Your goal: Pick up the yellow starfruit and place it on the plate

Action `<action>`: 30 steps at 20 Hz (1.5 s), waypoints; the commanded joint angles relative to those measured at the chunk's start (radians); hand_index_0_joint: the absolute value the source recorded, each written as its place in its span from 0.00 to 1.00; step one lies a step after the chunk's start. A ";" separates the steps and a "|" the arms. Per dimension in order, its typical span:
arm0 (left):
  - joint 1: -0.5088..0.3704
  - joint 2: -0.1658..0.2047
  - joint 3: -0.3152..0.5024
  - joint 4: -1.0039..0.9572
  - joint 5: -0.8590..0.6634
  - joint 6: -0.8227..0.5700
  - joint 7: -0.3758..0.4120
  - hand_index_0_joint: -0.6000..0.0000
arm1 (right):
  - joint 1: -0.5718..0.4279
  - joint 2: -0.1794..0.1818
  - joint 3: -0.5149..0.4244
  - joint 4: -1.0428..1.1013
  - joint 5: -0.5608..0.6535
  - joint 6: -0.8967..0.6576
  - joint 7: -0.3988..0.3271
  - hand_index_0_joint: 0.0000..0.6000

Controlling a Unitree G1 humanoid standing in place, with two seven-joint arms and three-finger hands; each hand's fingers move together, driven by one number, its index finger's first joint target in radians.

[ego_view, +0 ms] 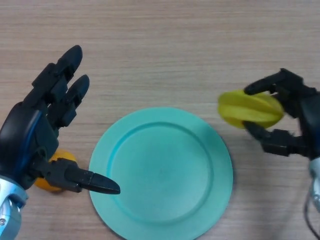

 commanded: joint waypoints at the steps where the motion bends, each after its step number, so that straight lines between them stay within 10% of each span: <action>1: -0.033 0.023 0.075 -0.068 -0.036 -0.117 0.003 1.00 | 0.007 0.006 0.065 -0.122 0.004 -0.043 -0.026 1.00; 12: -0.036 0.029 0.094 -0.064 -0.068 -0.130 0.017 1.00 | 0.096 0.010 0.380 -0.076 0.157 0.071 -0.127 1.00; 17: -0.033 0.028 0.100 -0.057 -0.070 -0.149 0.023 1.00 | 0.008 0.010 0.341 -0.136 0.149 0.092 -0.134 0.00; 30: -0.056 0.027 0.047 -0.061 -0.051 -0.127 0.038 1.00 | 0.002 0.000 -0.009 -0.447 0.134 0.196 0.077 0.00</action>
